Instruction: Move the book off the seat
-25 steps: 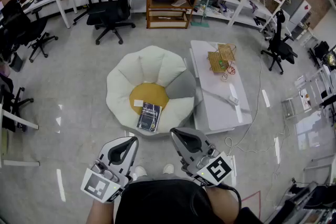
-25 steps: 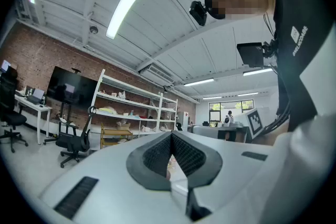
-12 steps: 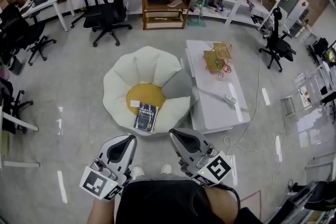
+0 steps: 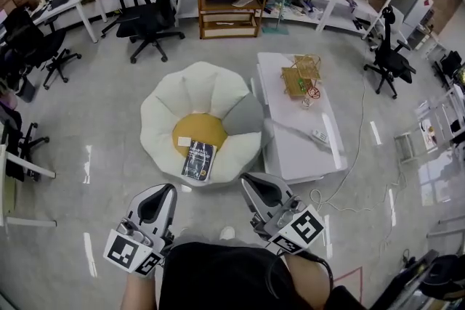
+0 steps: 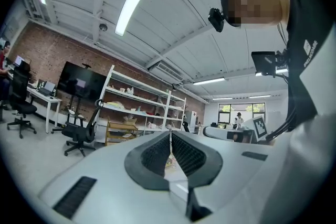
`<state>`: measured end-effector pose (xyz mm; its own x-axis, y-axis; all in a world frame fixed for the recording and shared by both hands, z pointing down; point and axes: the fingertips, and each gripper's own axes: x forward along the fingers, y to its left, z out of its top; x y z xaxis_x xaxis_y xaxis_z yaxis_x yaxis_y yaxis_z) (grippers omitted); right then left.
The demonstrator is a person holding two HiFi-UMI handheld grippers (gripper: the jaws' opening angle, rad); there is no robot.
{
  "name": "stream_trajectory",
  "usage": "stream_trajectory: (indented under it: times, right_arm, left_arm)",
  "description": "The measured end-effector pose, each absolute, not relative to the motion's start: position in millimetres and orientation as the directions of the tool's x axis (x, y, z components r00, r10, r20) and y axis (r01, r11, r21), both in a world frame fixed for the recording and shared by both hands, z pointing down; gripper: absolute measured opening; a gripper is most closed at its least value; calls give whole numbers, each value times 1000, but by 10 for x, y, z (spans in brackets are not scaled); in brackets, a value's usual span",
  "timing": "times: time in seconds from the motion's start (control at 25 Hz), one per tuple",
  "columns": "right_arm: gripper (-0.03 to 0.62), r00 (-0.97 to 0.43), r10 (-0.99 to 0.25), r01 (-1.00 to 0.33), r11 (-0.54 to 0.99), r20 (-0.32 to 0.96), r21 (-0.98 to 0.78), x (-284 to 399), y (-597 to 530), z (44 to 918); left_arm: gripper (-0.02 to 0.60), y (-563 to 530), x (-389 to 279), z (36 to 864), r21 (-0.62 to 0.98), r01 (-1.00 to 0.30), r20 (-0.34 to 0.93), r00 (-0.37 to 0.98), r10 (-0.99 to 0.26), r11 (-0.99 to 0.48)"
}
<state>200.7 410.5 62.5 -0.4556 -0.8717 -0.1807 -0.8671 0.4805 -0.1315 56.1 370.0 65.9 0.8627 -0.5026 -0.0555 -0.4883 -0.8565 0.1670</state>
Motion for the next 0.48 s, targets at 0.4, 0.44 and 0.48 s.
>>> stream_trajectory:
  times: [0.4, 0.44, 0.48]
  right_arm:
    - [17, -440, -884, -872, 462, -156, -161, 2333, 3840, 746]
    - [17, -438, -886, -873, 460, -154, -160, 2339, 3797, 747]
    - [17, -435, -887, -876, 457, -152, -158, 2345, 3748, 744]
  left_arm:
    - [8, 3409, 640, 815, 208, -542, -24, 829, -558, -814]
    - [8, 3349, 648, 824, 213, -538, -27, 831, -555, -816]
    - [8, 3281, 657, 830, 217, -533, -30, 834, -551, -818]
